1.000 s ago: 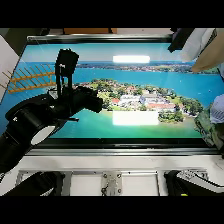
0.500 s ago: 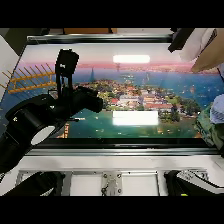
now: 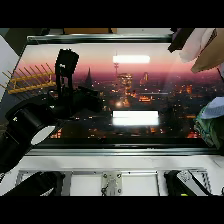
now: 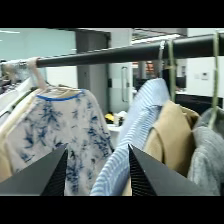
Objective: Fold the clothes and pants, and hang the long-sleeved shirts on hangers.
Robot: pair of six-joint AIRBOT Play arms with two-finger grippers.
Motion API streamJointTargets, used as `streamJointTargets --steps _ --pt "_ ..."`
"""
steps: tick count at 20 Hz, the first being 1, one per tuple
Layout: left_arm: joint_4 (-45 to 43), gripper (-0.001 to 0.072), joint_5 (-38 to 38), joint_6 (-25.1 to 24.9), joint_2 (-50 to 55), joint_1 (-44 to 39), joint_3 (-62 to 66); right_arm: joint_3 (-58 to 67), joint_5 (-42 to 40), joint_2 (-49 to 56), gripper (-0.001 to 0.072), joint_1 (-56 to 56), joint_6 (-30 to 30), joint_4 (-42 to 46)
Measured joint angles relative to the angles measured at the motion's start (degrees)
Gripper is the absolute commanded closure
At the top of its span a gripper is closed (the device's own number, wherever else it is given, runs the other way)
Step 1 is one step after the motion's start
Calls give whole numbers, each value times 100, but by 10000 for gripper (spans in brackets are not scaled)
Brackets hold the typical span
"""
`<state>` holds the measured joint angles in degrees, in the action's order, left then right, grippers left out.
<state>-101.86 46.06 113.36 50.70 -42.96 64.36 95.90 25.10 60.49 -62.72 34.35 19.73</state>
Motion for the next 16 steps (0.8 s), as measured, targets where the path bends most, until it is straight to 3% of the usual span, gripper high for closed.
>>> streamJointTargets --steps 5,10,13,16 --pt "-7 694 0 0 0 9 0 -153 887 -125 302 407 0 -487" --pt "149 694 2 0 -11 323 0 -726 1893 -146 303 1943 0 -662" --pt "522 694 125 -28 -11 688 -2 -1147 2743 -149 370 3145 0 -52" --pt "748 694 389 -201 -11 911 -2 -1563 3687 -149 370 4358 232 968"
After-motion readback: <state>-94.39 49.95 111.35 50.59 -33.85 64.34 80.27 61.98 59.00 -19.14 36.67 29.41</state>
